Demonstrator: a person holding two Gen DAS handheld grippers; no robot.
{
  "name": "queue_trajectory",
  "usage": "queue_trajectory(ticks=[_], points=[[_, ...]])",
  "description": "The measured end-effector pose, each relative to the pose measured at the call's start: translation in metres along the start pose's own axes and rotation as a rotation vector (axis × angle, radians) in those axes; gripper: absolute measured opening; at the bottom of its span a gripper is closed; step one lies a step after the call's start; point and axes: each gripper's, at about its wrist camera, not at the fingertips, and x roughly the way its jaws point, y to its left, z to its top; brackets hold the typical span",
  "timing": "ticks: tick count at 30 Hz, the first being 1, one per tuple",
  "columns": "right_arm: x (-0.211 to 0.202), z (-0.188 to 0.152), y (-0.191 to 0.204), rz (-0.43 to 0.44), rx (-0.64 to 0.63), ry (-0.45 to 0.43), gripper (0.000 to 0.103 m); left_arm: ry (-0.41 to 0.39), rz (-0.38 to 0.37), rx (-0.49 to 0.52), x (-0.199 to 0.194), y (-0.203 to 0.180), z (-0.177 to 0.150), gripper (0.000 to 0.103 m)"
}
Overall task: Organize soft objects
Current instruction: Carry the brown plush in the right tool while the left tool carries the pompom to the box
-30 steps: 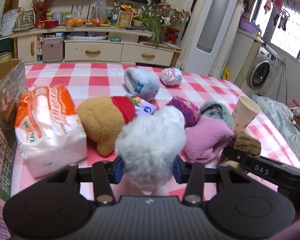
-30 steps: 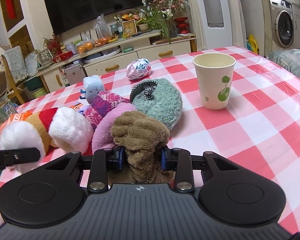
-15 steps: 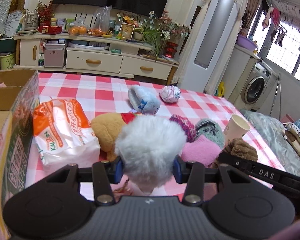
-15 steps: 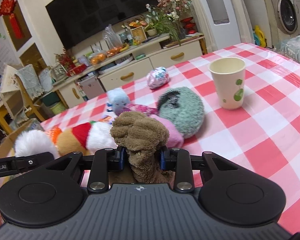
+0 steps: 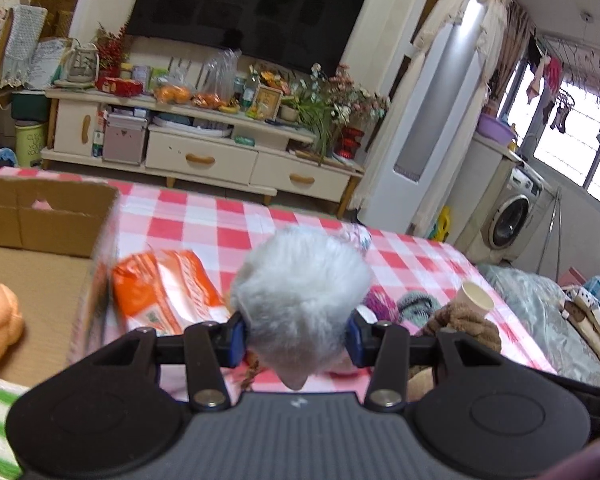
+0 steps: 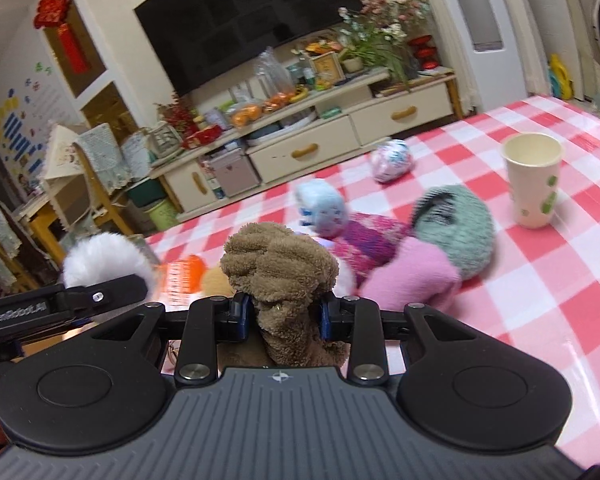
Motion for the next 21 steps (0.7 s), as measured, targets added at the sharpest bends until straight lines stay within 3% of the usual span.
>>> queue_trajectory(ticks=[9, 21], points=[[0.011, 0.007, 0.048, 0.115, -0.073, 0.011, 0.038, -0.091, 0.081, -0.030, -0.025, 0.034, 0.023, 0.046], [0.045, 0.016, 0.117, 0.304, -0.152, 0.030, 0.039, -0.194, 0.201, -0.173, -0.061, 0.098, 0.046, 0.047]])
